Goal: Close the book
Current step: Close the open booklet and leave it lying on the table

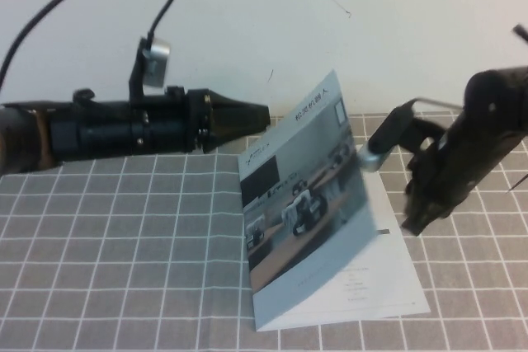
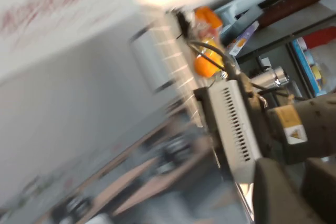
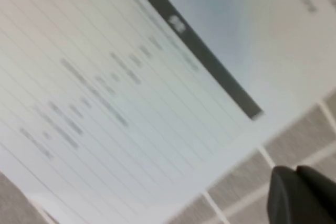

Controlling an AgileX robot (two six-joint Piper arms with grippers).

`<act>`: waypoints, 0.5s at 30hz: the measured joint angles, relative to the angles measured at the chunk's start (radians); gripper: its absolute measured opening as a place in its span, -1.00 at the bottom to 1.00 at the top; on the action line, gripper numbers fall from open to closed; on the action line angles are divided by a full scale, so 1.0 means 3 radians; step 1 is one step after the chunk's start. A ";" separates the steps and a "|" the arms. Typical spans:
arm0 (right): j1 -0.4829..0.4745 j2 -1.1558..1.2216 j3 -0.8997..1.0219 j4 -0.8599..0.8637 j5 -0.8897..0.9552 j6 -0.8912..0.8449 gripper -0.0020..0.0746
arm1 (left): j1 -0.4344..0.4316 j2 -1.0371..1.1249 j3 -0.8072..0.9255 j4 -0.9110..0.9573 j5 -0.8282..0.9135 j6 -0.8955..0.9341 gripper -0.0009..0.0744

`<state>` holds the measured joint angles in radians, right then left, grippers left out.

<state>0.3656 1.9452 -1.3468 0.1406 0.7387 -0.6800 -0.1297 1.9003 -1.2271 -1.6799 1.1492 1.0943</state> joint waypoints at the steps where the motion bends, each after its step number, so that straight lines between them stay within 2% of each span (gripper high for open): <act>1: 0.0000 -0.0109 0.0000 -0.0202 0.0061 0.0157 -0.95 | 0.0000 -0.0047 -0.0021 0.0000 0.0000 0.0030 -0.71; 3: 0.0000 -0.0340 0.0000 -0.0574 0.0179 0.0419 -0.95 | 0.0032 -0.0182 -0.0051 0.0012 0.0013 0.0061 -0.87; 7: 0.0000 -0.0815 0.0000 -0.0938 0.0372 0.0761 -0.95 | 0.0177 -0.0563 -0.0059 0.0423 -0.0320 0.0030 -0.95; 11: 0.0000 -0.1221 0.0000 -0.0846 0.0395 0.0826 -0.95 | 0.0336 -0.1006 -0.0059 0.1313 -0.0879 -0.0272 -0.97; 15: 0.0000 -0.1499 0.0014 -0.0707 0.0503 0.0804 -0.95 | 0.0441 -0.1421 -0.0059 0.2016 -0.1016 -0.0498 -0.97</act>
<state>0.3656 1.4954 -1.3426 -0.0716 0.8896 -0.4387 0.0024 1.4741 -1.2448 -1.0750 0.8443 0.9448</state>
